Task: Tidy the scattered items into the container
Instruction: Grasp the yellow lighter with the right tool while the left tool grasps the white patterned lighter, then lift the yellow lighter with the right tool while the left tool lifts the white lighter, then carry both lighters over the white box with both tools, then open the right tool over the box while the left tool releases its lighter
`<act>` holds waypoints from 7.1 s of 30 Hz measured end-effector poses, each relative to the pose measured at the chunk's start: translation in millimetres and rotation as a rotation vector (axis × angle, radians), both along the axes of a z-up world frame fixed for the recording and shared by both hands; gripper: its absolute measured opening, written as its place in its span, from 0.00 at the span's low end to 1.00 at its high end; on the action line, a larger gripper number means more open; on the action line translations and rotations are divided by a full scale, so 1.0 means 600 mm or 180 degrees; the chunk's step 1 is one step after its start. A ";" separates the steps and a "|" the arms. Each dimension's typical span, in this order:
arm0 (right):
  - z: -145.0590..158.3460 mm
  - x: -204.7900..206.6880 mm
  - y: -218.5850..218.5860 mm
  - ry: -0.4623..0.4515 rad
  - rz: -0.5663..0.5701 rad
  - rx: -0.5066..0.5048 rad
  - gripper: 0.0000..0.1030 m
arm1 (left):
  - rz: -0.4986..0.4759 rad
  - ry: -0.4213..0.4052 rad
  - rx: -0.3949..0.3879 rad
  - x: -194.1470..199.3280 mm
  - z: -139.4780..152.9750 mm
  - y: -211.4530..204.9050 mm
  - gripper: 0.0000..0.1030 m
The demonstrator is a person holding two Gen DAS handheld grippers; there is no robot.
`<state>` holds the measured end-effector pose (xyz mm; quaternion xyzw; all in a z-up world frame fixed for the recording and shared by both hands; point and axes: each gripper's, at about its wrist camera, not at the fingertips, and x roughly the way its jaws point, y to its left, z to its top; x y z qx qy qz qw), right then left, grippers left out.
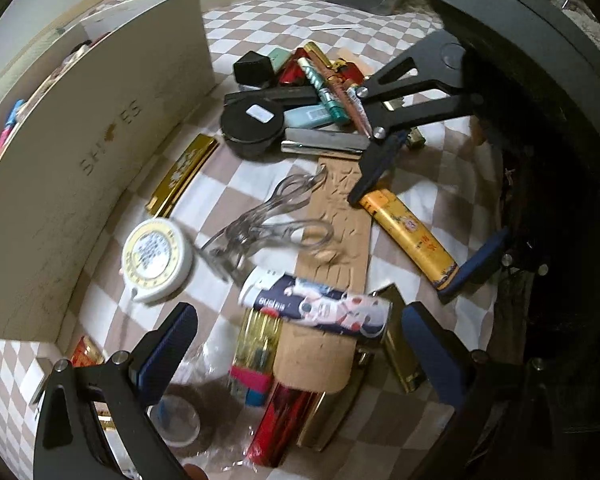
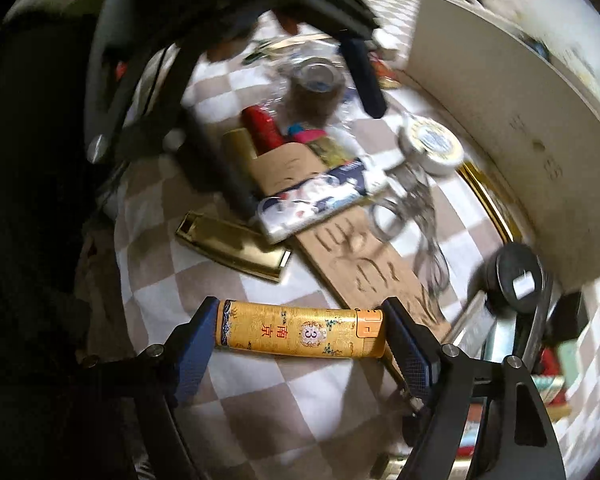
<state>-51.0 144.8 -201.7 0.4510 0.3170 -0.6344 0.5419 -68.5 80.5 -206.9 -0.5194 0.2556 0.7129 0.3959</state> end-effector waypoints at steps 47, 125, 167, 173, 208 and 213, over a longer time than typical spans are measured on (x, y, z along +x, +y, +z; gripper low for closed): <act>-0.035 -0.087 0.050 -0.0405 -0.0292 -0.0176 0.79 | -0.0344 0.0001 -0.0059 0.081 -0.007 -0.084 0.81; 0.356 -0.189 -0.011 0.1046 -0.1960 -0.1222 0.79 | 0.2162 0.1460 0.0732 -0.058 0.312 -0.184 0.81; 0.206 -0.553 -0.006 0.0135 -0.3054 -0.1118 0.79 | 0.3003 0.1229 0.0557 -0.370 0.240 -0.202 0.81; 0.168 -0.587 -0.024 -0.0003 -0.3051 -0.1012 0.79 | 0.3049 0.1150 0.0569 -0.402 0.220 -0.210 0.81; 0.104 -0.689 -0.102 -0.0125 -0.3098 -0.0953 1.00 | 0.3528 0.0724 0.0734 -0.505 0.162 -0.295 0.81; 0.111 -0.691 -0.096 -0.0153 -0.3155 -0.0988 1.00 | 0.3663 0.0474 0.0658 -0.511 0.144 -0.300 0.81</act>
